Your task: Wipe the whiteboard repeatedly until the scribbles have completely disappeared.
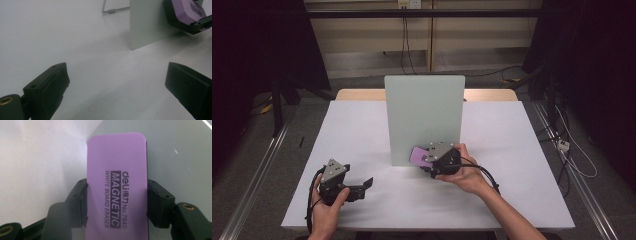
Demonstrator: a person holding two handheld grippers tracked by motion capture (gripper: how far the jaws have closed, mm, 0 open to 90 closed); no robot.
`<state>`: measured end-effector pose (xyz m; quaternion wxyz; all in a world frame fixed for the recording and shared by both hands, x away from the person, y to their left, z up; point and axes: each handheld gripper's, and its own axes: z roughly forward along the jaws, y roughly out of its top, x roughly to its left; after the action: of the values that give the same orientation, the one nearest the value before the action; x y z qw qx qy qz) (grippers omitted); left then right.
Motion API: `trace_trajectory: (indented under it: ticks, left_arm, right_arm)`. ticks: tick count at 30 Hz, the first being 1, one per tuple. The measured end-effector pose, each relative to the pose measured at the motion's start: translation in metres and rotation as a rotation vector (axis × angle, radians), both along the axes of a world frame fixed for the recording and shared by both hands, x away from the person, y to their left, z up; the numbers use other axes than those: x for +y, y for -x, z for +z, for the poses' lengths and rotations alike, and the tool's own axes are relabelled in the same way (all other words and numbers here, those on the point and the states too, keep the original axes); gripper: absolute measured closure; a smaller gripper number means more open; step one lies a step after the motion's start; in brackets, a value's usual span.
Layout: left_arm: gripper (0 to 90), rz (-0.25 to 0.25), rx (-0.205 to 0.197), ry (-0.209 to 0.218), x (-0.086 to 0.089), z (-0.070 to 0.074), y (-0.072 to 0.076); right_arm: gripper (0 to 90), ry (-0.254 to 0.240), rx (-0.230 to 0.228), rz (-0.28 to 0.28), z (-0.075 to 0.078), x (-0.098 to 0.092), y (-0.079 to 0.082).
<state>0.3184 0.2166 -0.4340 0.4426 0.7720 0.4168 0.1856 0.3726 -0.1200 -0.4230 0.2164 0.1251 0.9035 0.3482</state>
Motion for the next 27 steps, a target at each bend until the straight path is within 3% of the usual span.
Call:
trace_trajectory:
  ticks: [9, 13, 19, 27]
  left_arm:
    - [5.0, 0.007, 0.005, 0.002, 0.002, -0.001, 0.001]
    - [5.0, 0.008, 0.005, 0.001, 0.004, -0.001, 0.001]
    - [5.0, 0.018, 0.017, 0.002, 0.006, -0.003, 0.001]
    - [5.0, 0.015, 0.014, 0.01, 0.005, -0.003, 0.001]
  right_arm:
    - [41.5, -0.041, 0.025, 0.024, -0.001, 0.016, -0.005]
    - [41.5, -0.058, 0.048, 0.013, 0.002, 0.008, -0.005]
    - [41.5, -0.128, 0.095, -0.01, 0.01, -0.008, -0.003]
    - [41.5, -0.157, 0.135, -0.031, 0.015, -0.023, 0.002]
